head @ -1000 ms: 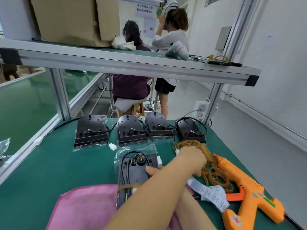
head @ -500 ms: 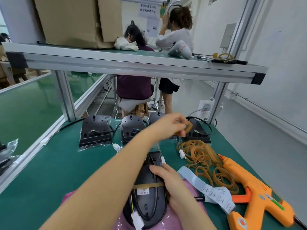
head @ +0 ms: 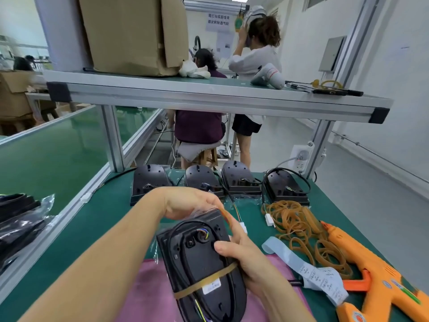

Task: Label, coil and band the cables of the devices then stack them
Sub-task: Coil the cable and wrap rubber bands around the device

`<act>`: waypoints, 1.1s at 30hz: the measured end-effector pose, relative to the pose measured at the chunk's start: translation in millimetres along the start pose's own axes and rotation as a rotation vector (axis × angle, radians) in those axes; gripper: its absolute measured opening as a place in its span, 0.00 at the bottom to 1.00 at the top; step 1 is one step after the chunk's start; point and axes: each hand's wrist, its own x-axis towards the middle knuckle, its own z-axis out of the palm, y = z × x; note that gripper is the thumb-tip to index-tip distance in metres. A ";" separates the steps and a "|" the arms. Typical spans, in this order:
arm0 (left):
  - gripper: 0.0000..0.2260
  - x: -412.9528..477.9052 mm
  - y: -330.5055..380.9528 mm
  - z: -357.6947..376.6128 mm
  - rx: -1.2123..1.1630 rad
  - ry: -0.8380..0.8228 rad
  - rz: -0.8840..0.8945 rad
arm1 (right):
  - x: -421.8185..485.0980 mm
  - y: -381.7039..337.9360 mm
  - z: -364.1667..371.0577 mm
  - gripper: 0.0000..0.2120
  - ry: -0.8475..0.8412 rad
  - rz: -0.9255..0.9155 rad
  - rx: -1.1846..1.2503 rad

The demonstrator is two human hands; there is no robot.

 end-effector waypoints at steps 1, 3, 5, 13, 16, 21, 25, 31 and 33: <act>0.06 0.2 -1.9 1.8 -0.018 0.002 -0.024 | -0.6 -1.2 1.6 0.36 -0.031 -0.011 0.003; 0.06 0.0 -5.2 3.7 -0.054 0.014 -0.044 | -1.6 -2.2 3.3 0.34 -0.009 -0.006 -0.001; 0.05 -0.9 -7.5 4.2 -0.067 0.044 -0.032 | -3.3 -1.9 2.7 0.33 0.040 -0.003 -0.021; 0.06 -1.1 -15.8 5.4 -0.203 0.295 0.135 | -15.0 -13.6 7.0 0.28 0.122 0.162 -0.186; 0.08 -5.3 -4.6 7.0 -0.122 0.356 0.216 | -18.1 -18.2 7.2 0.28 0.184 0.224 -0.291; 0.02 -21.4 14.1 15.5 0.154 0.391 0.241 | -28.9 -20.1 2.9 0.22 0.300 0.216 -0.226; 0.06 -33.9 9.5 13.8 0.279 0.443 0.211 | -38.3 -16.1 0.8 0.23 0.413 0.128 -0.128; 0.10 -50.1 -23.9 12.3 0.146 0.542 0.233 | -40.8 -15.3 5.1 0.26 0.442 0.014 -0.014; 0.07 -54.7 -32.0 13.9 0.074 0.493 0.242 | -39.5 -13.0 7.3 0.25 0.448 0.001 -0.012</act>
